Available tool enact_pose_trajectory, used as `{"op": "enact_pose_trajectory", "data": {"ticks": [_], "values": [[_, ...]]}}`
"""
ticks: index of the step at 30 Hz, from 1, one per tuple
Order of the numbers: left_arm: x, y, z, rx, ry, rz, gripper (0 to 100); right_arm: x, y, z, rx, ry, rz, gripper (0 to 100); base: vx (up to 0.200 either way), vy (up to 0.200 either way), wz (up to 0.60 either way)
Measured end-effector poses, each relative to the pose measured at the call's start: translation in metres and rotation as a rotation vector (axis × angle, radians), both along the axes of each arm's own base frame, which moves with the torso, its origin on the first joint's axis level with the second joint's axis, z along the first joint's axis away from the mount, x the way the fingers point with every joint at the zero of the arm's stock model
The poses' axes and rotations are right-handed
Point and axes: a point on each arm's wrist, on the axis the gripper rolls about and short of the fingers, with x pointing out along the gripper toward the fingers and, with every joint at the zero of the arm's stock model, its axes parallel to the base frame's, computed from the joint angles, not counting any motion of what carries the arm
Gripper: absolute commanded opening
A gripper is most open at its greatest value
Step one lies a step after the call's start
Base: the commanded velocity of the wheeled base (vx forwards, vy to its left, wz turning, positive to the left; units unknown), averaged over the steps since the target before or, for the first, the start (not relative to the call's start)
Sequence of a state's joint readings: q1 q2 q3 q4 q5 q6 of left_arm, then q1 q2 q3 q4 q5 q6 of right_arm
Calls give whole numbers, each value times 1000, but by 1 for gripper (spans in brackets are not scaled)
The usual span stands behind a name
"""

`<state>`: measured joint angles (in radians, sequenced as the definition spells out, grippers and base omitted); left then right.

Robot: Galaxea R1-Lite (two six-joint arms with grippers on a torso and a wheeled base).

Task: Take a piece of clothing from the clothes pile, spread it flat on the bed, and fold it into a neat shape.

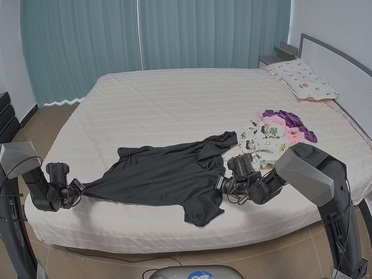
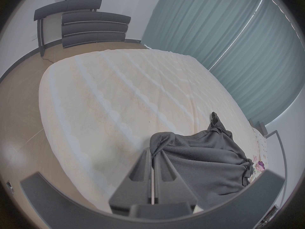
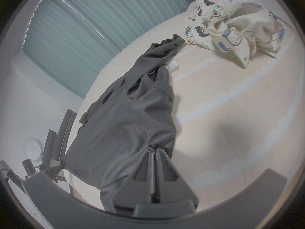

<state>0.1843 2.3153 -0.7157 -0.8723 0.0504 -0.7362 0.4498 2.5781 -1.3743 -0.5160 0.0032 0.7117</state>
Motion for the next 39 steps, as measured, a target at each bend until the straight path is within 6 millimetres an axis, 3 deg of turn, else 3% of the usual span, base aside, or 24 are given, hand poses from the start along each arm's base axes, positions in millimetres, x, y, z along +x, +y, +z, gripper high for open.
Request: {"op": "enact_pose_trajectory", "data": {"ticks": [5, 7, 18, 28, 39], "values": [[-3, -3, 1, -8, 6, -18, 0, -4, -9, 8, -2, 5, -12, 0, 0, 0, 0], [-13, -14, 8, -3, 25, -67, 0, -15, -33, 35, 9, 7, -26, 0, 0, 0, 0], [-49, -38, 28, 39, 216, -215, 0, -51, -79, 90, 28, 8, 51, 0, 0, 0, 0], [-71, -49, 40, 115, 289, -346, 0, -83, -113, 106, -67, 113, 109, 0, 0, 0, 0], [-93, -65, 31, 134, 445, -457, 0, -102, -124, 103, -175, 278, 206, 0, 0, 0, 0]]}}
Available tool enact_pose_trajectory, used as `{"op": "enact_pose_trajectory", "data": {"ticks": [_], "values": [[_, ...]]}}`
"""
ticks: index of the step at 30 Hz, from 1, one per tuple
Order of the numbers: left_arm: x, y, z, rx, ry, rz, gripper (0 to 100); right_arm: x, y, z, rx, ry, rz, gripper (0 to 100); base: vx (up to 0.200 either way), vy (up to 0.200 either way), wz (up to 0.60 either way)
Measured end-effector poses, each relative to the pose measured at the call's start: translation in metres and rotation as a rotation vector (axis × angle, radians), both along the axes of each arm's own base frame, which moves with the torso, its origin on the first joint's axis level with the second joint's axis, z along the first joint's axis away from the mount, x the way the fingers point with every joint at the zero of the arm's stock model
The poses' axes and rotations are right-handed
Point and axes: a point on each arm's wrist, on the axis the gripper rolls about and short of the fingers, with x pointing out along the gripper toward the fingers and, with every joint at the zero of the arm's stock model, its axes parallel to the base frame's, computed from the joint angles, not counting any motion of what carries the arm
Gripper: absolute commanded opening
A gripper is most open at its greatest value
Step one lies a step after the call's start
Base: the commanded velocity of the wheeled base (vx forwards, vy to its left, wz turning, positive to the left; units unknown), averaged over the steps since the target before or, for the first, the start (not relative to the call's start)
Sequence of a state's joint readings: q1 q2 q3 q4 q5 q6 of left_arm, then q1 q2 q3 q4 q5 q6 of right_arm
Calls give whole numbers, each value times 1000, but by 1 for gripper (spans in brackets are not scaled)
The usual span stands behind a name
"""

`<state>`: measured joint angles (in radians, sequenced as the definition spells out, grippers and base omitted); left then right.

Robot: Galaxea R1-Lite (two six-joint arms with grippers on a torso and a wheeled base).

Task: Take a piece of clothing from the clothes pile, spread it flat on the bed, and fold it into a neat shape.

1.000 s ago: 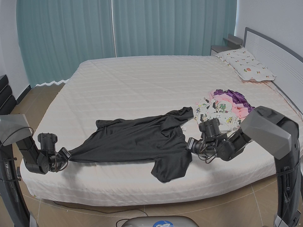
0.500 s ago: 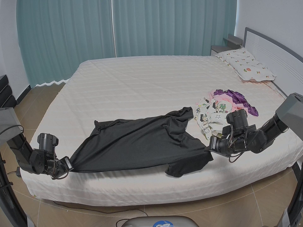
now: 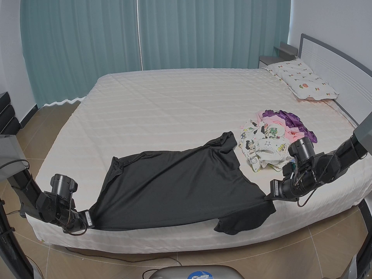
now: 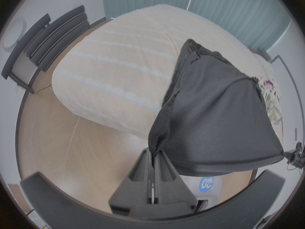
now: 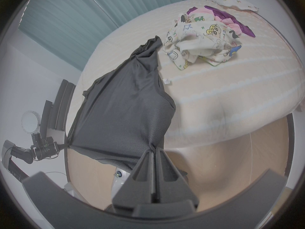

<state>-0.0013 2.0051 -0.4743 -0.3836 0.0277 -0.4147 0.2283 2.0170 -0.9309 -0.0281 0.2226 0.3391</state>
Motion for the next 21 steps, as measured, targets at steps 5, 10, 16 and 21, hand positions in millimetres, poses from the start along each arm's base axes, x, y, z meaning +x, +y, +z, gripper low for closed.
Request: {"op": "enact_pose_trajectory", "data": {"ticks": [5, 10, 16, 21], "values": [[-1, -3, -3, 10, 23, -29, 0, 2, 1, -7, -32, 56, 26, 0, 0, 0, 0], [1, -3, -10, 15, 47, -37, 100, 14, 5, -21, -59, 65, 33, 100, 0, 0, 0], [2, -4, -18, 14, 78, -35, 100, 24, 10, -36, -70, 82, 27, 100, 0, 0, 0], [8, -3, -17, 2, 61, -18, 100, 31, 12, -35, -29, 42, -9, 100, 0, 0, 0]]}}
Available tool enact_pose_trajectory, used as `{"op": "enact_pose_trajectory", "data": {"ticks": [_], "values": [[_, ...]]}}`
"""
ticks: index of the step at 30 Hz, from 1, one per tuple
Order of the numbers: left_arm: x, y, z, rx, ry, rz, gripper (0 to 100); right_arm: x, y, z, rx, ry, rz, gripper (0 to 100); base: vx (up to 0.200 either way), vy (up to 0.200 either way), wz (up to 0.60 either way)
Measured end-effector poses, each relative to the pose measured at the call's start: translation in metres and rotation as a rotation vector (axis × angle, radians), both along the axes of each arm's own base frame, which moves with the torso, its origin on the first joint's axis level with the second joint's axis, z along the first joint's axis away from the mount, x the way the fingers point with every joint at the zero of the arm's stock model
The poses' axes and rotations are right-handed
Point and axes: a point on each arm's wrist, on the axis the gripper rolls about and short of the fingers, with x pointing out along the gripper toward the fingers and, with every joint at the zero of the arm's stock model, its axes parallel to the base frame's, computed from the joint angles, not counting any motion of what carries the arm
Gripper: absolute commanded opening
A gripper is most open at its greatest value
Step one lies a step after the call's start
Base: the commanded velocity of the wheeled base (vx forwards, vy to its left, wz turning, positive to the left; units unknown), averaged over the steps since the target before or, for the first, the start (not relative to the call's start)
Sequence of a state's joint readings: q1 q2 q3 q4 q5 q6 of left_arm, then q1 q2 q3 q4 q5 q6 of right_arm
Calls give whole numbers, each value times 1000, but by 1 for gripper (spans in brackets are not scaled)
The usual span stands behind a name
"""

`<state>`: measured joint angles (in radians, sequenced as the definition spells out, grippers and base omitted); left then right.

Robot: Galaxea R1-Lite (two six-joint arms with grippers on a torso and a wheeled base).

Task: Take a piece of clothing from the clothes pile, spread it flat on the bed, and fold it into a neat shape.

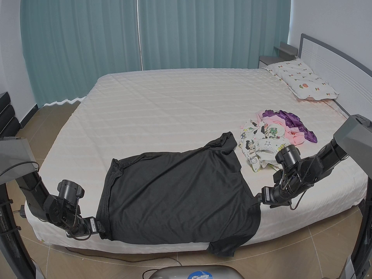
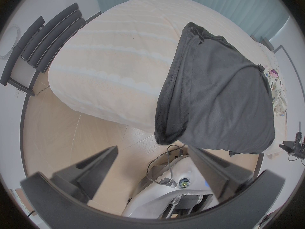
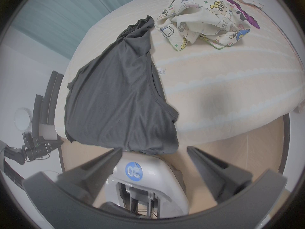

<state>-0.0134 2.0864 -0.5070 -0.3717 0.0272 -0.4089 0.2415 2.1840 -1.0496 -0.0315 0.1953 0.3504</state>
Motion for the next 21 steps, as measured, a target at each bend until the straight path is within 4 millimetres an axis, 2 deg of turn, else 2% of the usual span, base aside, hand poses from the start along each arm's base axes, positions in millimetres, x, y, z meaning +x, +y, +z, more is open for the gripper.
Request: {"op": "enact_pose_trajectory", "data": {"ticks": [8, 15, 21], "values": [[24, 4, 15, -75, -134, 90, 100, 25, 10, 2, 138, -197, -133, 100, 0, 0, 0], [62, 14, 34, -111, -281, 135, 100, 30, 16, -18, 154, -202, -165, 100, 0, 0, 0], [90, 22, 40, -207, -356, 205, 100, 34, 18, -21, 200, -223, -236, 100, 0, 0, 0]]}}
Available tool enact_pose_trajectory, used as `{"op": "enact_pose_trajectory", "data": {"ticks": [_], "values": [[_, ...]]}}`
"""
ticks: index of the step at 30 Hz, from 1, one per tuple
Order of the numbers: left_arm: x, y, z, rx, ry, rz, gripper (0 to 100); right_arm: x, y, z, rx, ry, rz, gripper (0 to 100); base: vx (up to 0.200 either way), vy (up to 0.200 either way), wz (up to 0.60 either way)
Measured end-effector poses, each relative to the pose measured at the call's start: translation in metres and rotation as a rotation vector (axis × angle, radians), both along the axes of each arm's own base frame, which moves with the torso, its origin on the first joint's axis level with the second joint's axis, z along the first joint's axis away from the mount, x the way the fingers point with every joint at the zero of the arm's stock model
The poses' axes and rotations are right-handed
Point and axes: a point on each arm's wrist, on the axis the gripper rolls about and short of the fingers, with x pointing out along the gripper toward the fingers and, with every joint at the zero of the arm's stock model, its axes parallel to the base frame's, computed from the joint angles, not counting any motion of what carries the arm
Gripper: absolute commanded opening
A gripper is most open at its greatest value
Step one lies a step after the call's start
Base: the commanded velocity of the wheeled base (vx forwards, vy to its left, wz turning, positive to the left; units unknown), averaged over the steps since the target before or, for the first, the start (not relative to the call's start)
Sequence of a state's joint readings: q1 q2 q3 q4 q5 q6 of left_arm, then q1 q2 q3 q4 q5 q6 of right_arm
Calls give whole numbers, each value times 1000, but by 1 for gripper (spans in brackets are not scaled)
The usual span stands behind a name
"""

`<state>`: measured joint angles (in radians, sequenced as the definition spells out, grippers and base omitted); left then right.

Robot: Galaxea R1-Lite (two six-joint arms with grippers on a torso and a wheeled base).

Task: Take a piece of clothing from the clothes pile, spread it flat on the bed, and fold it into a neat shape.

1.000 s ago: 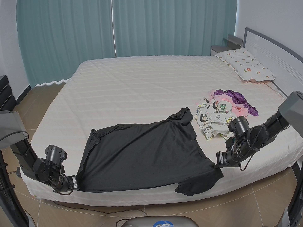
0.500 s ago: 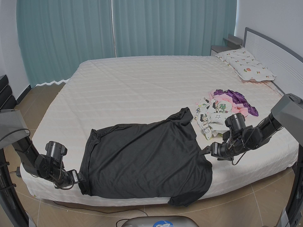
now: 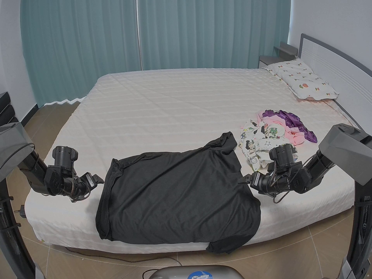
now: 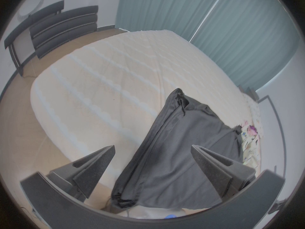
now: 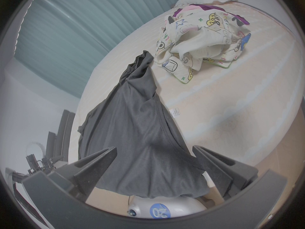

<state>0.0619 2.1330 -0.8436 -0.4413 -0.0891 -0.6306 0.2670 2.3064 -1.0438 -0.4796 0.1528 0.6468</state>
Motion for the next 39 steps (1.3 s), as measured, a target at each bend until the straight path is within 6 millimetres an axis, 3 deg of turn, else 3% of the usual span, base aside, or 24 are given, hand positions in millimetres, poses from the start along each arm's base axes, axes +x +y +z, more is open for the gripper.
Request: {"op": "enact_pose_trajectory", "data": {"ticks": [14, 29, 39], "values": [[11, 2, -7, -87, -7, 22, 100, 0, 3, -1, 20, -3, -18, 100, 171, 0, 0], [16, 0, -10, -110, -5, 46, 100, 0, 5, 0, 19, -5, -15, 100, 0, 0, 0], [21, 4, -7, -125, -23, 70, 100, -1, 7, 0, 14, -10, -17, 100, 0, 200, 0]]}}
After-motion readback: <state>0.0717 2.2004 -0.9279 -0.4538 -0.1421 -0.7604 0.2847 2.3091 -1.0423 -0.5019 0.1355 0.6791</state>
